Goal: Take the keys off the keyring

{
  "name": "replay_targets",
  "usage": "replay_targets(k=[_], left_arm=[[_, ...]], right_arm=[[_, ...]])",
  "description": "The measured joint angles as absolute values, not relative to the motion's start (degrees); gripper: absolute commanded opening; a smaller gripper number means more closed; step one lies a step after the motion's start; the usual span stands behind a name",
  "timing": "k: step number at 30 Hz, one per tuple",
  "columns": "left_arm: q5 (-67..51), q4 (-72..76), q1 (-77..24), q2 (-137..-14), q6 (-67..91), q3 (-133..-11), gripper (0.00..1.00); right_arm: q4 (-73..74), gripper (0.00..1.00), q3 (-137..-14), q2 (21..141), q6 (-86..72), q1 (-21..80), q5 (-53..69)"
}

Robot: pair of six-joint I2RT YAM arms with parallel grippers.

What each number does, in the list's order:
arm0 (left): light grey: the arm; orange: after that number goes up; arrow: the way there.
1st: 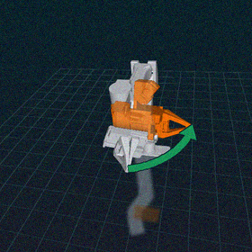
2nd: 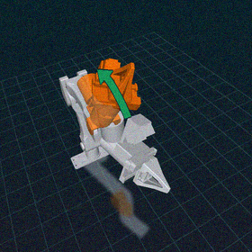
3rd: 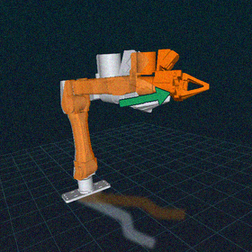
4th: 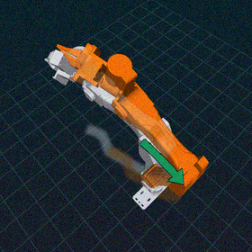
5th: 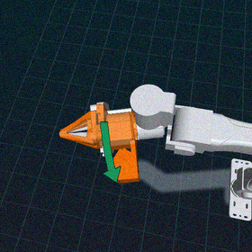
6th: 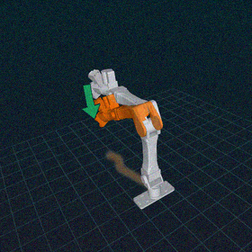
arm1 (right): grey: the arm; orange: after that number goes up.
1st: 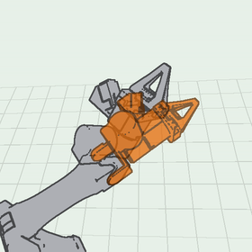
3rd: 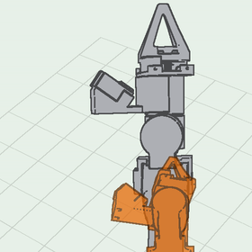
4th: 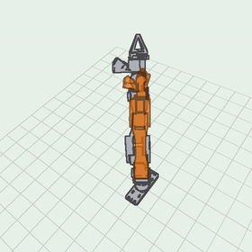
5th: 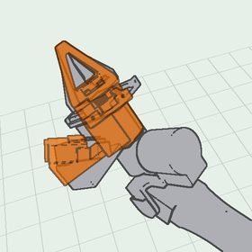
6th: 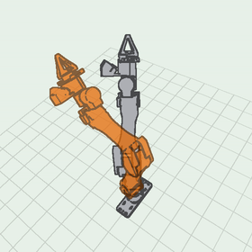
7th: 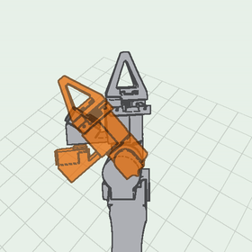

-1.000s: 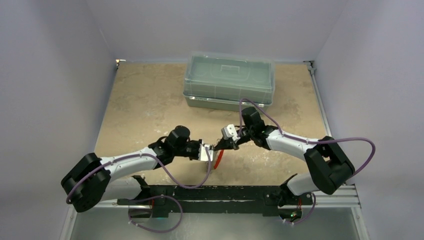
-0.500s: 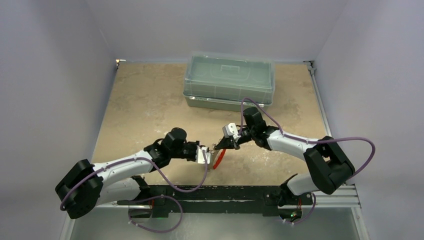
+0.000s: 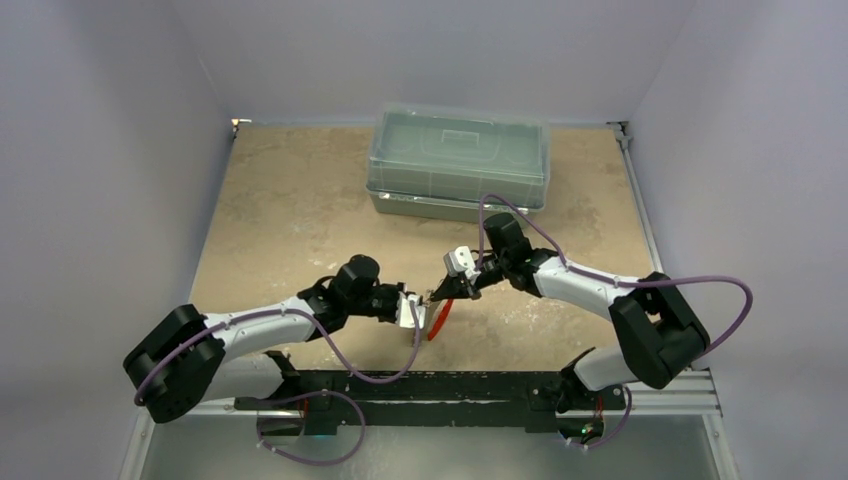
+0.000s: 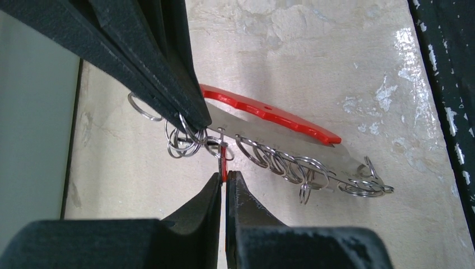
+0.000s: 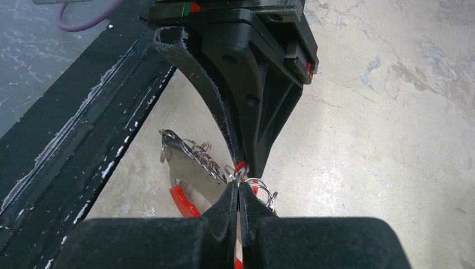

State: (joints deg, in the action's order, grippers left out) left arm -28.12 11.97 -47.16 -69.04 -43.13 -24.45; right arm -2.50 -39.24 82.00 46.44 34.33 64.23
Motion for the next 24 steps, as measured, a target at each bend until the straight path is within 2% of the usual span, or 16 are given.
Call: replay_targets(k=[6,10,13,24], left_arm=[[-29.1,14.1,-48.2,-69.6,-43.8,-24.5,0.05],[-29.7,14.9,-48.7,-70.5,-44.3,-24.5,0.20],[-30.0,16.0,-49.1,-71.4,-44.4,-24.7,0.27],[-30.0,17.6,-49.3,-73.0,-44.1,-25.1,0.28]], right_arm=[[0.5,0.00,-40.4,82.0,49.0,34.3,65.0],[2.9,0.00,-41.0,82.0,50.9,34.3,65.6],[3.6,0.00,-41.0,82.0,51.8,34.5,65.6],[4.4,0.00,-41.1,82.0,52.8,34.5,65.6]])
